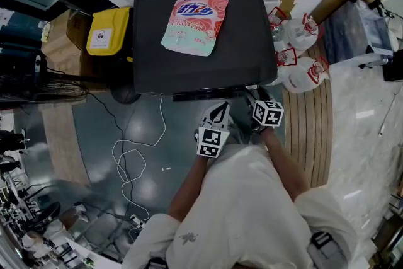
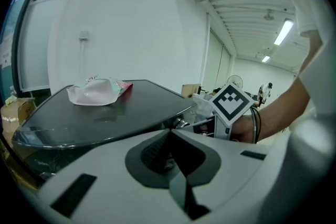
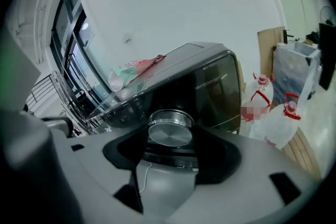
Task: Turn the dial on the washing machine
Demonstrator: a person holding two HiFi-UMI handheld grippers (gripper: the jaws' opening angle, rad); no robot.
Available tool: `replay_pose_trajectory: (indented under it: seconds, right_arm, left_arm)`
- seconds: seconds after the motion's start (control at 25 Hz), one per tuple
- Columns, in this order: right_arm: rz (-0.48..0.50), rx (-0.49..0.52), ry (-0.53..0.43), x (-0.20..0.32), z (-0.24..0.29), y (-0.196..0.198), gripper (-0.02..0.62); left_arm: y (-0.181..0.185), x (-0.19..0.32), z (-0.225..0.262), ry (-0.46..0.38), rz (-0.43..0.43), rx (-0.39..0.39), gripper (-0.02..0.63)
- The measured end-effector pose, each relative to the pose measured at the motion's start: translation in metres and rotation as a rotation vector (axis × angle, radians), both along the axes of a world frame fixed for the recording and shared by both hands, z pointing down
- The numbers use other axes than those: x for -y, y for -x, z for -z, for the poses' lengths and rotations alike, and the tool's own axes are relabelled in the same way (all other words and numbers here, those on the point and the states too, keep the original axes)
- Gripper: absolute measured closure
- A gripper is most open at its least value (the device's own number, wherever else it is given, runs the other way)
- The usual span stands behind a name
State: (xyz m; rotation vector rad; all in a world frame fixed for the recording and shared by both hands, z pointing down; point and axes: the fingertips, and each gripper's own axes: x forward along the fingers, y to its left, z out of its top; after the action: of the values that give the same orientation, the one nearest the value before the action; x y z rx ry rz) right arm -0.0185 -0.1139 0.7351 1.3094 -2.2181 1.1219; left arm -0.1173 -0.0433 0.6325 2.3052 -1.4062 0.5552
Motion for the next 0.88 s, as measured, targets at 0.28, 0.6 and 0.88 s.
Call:
replay_pose_trajectory:
  seconds: [0.28, 0.6, 0.88]
  right_arm:
    - [-0.043, 0.121, 0.028, 0.0013, 0.0014, -0.0019, 0.318]
    - [-0.075, 0.202, 0.048, 0.0032, 0.0012, -0.0037, 0.318]
    - [-0.101, 0.274, 0.068, 0.0027, 0.0007, -0.0036, 0.318]
  left_arm:
    - [-0.0020, -0.0002, 0.0010, -0.001, -0.003, 0.003, 0.594]
    - [-0.0032, -0.0003, 0.0011, 0.000, -0.003, 0.004, 0.594]
    - [-0.0039, -0.0015, 0.0003, 0.001, -0.005, 0.006, 0.594]
